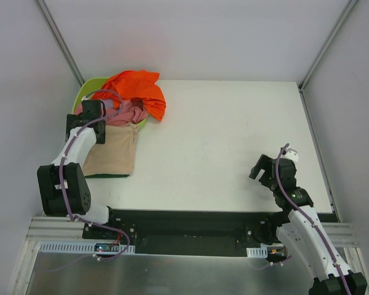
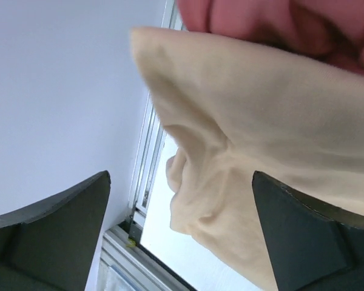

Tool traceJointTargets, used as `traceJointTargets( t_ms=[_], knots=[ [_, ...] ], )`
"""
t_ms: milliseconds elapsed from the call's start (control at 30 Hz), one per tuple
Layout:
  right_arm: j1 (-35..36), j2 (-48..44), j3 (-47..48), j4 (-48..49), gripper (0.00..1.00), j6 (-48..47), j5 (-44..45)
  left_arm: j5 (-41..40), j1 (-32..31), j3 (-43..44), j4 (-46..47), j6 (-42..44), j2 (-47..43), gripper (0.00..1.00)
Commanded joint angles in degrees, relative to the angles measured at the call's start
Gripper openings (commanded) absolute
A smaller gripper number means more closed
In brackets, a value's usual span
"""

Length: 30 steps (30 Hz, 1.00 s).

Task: Fold and stack the t-shirts
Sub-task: Put the neatly folded tshirt into the corner of the board with the left arm, then smooth out wrinkles on the folded tshirt

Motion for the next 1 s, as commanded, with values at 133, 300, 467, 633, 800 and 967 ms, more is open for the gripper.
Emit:
traceJointTargets(
  t_ms=[133, 300, 467, 633, 800, 967],
  knots=[
    [-0.4, 0.2, 0.4, 1.2, 0.96, -0.5, 1.2, 20.9, -2.1, 4.0, -6.8, -28.3, -18.9, 0.99],
    [-0.3, 0.0, 0.3, 1.4, 0.96, -0.4, 0.9, 27.3, -2.1, -11.2, 6.0, -34.3, -25.8, 0.99],
    [-0.4, -0.5, 0.3, 0.9, 0.96, -0.4, 0.8, 30.6, -2.1, -19.5, 10.9, -36.4, -25.1, 0.99],
    [-0.3, -0.5, 0.1, 1.2, 0.96, -0.3, 0.0, 31.4, -2.1, -25.3, 12.0, -40.3, -23.6, 0.99],
    [-0.4, -0.5, 0.3, 1.1, 0.96, -0.5, -1.9, 36.2, -2.1, -29.9, 11.5, -43.7, -22.9, 0.99],
    [-0.4, -0.5, 0.1, 1.4, 0.96, 0.0, -2.1, 34.9, -2.2, -33.4, 10.1, -47.1, -26.5, 0.99]
  ],
)
